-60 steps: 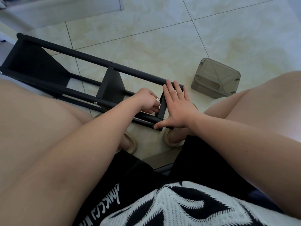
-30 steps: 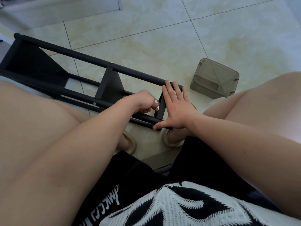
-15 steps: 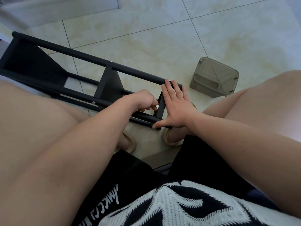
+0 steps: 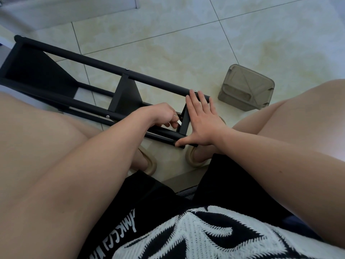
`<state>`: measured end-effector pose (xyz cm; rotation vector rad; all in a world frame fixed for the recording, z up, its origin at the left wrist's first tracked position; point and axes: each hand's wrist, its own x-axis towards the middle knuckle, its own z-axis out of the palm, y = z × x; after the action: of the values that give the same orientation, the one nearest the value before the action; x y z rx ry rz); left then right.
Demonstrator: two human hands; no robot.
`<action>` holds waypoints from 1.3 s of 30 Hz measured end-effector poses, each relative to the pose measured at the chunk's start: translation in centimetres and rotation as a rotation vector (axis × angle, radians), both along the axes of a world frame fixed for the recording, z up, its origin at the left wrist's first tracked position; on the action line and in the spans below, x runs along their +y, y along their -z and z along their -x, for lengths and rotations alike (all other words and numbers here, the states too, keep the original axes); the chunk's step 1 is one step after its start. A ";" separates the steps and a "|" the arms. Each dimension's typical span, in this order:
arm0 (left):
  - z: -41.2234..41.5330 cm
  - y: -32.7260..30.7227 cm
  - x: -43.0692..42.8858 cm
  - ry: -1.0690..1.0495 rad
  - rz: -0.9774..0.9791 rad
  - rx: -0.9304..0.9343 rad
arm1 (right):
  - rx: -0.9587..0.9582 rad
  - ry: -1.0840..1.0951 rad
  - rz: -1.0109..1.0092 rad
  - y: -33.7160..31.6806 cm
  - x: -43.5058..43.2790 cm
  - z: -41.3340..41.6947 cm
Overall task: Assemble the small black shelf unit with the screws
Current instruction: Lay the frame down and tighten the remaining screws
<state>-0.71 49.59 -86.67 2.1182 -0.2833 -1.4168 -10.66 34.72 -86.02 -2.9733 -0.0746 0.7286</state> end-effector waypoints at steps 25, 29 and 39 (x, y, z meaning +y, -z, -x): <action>0.2 0.6 1.2 0.161 0.037 -0.062 | -0.012 0.002 -0.001 0.6 -0.1 0.0; -0.1 0.5 1.3 0.211 0.017 -0.082 | -0.007 0.001 0.002 0.5 -0.1 0.0; 0.0 0.5 1.3 0.303 -0.051 -0.111 | -0.005 0.003 -0.007 0.4 0.0 0.0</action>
<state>-0.69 50.93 -87.20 2.2718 -0.6409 -1.4853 -10.67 34.67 -86.44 -2.9680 -0.0733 0.7192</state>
